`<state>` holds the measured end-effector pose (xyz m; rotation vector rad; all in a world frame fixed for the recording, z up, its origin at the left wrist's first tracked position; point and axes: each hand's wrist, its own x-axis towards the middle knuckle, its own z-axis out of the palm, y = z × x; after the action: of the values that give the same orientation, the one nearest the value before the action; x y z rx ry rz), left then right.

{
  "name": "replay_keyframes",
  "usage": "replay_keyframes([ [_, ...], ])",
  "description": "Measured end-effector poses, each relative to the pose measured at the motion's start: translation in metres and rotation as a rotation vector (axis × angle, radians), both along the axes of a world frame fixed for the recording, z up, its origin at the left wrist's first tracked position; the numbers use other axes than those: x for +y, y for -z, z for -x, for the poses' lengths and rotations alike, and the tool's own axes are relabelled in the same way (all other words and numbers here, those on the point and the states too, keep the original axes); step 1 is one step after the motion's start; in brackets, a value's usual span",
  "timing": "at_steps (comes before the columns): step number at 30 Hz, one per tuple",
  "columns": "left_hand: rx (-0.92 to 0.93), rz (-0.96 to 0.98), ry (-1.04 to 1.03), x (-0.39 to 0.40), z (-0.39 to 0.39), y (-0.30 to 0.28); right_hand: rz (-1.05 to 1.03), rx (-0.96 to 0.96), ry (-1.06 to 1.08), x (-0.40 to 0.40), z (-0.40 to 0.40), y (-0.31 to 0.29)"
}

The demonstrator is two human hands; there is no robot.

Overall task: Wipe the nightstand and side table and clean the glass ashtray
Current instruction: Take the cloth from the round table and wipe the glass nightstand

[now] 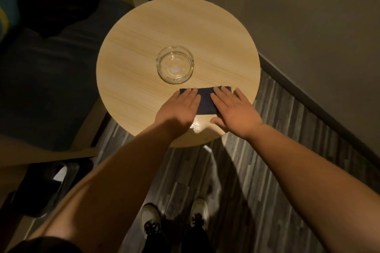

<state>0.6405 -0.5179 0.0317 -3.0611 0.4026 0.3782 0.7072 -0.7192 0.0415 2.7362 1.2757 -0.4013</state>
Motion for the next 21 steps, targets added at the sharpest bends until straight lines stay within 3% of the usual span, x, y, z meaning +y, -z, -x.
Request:
replay_keyframes([
  [6,-0.034,-0.133,-0.012,-0.01,0.003,0.001,-0.019,-0.062,-0.053,0.007,0.004,-0.008],
  [12,0.002,-0.029,0.006,-0.007,0.053,-0.023,0.002,0.014,-0.065,0.005,0.043,-0.023],
  [15,-0.158,0.068,-0.002,-0.001,0.096,-0.047,0.014,0.075,-0.104,0.01,0.074,-0.039],
  [18,-0.174,0.178,-0.122,0.005,0.15,-0.068,0.028,0.124,-0.173,0.026,0.109,-0.053],
  [21,-0.015,0.18,-0.335,0.024,0.209,-0.081,-0.008,0.164,-0.287,0.059,0.15,-0.064],
])
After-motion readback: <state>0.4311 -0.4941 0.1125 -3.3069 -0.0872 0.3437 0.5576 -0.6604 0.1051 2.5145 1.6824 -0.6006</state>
